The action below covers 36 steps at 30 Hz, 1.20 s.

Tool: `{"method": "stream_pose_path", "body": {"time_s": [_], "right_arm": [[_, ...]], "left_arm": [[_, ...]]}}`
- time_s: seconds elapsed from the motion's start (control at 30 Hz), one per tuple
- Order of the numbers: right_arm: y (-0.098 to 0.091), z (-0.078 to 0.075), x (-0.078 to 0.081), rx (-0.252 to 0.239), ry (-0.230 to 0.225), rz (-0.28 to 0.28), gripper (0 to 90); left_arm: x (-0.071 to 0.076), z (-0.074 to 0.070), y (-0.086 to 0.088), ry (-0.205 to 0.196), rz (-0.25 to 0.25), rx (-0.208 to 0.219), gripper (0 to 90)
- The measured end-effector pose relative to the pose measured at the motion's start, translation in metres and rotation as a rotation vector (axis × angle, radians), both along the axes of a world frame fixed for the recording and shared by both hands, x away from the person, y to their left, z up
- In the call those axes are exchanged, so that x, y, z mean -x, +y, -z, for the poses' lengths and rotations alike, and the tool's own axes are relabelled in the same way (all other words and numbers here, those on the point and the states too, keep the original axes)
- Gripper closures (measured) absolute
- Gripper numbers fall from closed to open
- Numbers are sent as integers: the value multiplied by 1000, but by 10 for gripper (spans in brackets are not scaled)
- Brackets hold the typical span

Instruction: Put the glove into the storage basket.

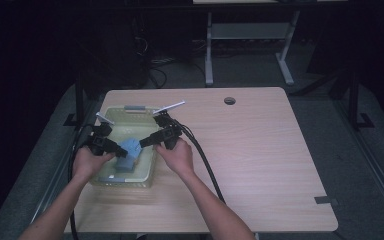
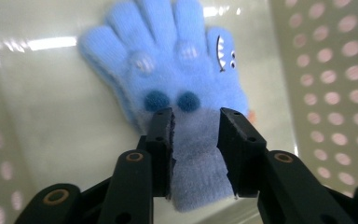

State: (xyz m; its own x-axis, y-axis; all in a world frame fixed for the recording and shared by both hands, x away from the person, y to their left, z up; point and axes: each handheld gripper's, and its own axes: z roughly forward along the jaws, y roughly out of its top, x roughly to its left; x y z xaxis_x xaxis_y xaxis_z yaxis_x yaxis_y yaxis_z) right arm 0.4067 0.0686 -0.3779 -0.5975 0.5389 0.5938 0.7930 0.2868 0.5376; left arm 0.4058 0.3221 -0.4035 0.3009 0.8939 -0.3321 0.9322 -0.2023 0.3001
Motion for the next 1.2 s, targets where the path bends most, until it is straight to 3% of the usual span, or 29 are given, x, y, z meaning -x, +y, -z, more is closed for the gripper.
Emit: {"method": "stream_pose_path", "body": {"time_s": [0.3,0.5,0.87,1.0,1.2], "right_arm": [[-11,-4,2,-7,-13,5,630],[-22,-5,-1,-25,-1,21,588],[-44,-10,-2,-42,-16,34,523],[-54,-11,-3,-56,-5,51,486],[-71,-10,-4,-68,-10,74,468]], "left_arm": [[7,-14,9,-78,-40,106,533],[10,-19,10,-109,-22,130,493],[10,-27,7,-155,-34,196,452],[9,-26,3,-157,-34,216,425],[7,-29,-4,-165,-14,216,398]]}}
